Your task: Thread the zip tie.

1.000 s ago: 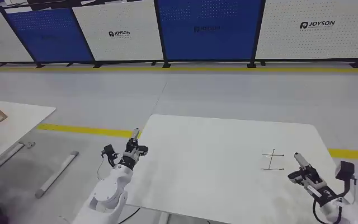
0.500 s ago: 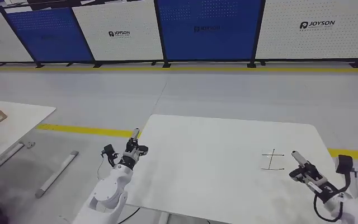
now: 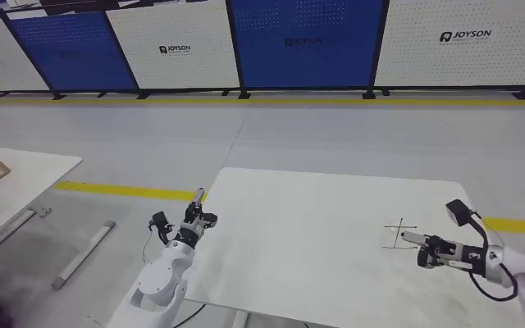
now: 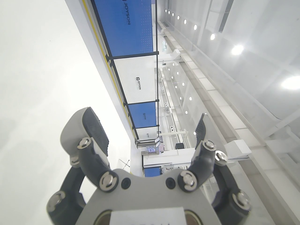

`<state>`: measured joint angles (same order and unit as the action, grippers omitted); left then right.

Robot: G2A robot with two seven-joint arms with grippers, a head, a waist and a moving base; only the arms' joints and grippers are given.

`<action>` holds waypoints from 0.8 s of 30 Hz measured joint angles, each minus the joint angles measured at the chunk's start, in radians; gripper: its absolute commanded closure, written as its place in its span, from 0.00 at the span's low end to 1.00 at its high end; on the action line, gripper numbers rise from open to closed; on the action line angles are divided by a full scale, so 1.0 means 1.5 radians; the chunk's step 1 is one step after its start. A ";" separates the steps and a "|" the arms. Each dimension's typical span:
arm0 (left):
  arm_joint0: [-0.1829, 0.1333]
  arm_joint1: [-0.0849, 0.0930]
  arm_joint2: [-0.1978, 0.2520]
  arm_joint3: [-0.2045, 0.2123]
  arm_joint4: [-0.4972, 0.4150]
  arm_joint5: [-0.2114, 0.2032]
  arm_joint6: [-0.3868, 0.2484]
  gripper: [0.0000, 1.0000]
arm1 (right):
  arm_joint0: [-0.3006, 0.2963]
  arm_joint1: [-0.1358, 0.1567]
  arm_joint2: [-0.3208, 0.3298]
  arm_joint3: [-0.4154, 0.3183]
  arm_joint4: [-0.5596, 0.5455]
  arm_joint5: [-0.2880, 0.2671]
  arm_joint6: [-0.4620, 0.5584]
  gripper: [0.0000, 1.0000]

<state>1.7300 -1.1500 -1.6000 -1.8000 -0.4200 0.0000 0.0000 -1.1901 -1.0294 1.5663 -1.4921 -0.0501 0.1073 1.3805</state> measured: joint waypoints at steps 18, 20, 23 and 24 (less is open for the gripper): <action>0.000 0.000 0.000 0.000 0.000 0.000 0.000 0.00 | 0.018 0.031 -0.009 0.042 0.008 -0.049 0.006 0.00; 0.000 0.000 0.000 0.000 0.000 0.000 0.000 0.00 | 0.031 0.044 -0.024 0.056 0.014 -0.042 0.006 0.00; 0.000 0.000 0.000 0.000 0.000 0.000 0.000 0.00 | 0.059 0.062 -0.061 0.086 0.017 -0.033 0.006 0.00; 0.000 0.000 0.000 0.000 0.000 0.000 0.000 0.00 | 0.069 0.067 -0.074 0.096 0.014 -0.028 0.006 0.00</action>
<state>1.7300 -1.1500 -1.6000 -1.8000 -0.4200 0.0000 0.0000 -1.0862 -0.9288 1.4551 -1.3476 -0.0295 0.0658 1.3900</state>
